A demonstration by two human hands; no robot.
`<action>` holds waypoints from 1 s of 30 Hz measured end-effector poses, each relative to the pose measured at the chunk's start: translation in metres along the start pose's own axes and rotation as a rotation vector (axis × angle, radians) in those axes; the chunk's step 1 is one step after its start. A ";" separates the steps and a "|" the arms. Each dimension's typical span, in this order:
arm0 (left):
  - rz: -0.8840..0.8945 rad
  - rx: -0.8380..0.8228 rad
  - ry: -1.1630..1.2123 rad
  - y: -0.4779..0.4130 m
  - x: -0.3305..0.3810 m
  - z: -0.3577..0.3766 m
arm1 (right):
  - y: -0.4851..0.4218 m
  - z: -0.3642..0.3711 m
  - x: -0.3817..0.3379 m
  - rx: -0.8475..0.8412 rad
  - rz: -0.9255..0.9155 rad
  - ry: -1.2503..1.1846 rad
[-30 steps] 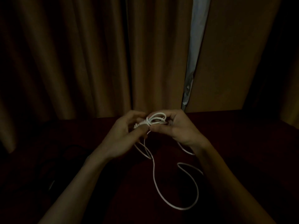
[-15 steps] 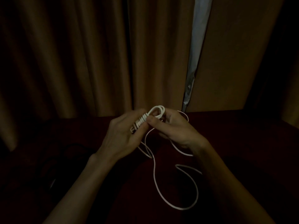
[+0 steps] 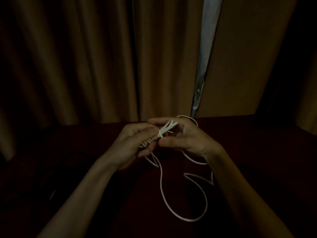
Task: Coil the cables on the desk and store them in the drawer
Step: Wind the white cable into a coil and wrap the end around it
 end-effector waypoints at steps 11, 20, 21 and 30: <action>-0.043 0.072 -0.216 0.000 0.004 -0.008 | -0.005 0.004 -0.012 0.190 -0.113 0.127; 0.692 0.201 -1.070 0.009 0.022 -0.007 | -0.011 0.008 0.005 0.315 0.002 -0.074; 0.717 0.225 -1.084 0.009 0.022 -0.009 | -0.012 0.011 0.004 0.308 0.000 -0.078; 0.617 0.334 -0.863 0.011 0.029 -0.014 | -0.013 0.018 0.006 0.049 0.056 -0.170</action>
Point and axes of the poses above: each hand's wrist, its own y-axis away from the middle knuckle, its own z-axis out of the palm, x = y × z, the point moved 5 cm from there along -y, towards the middle knuckle, and after that the axes turned 3 degrees about y, right-handed, at the moved point
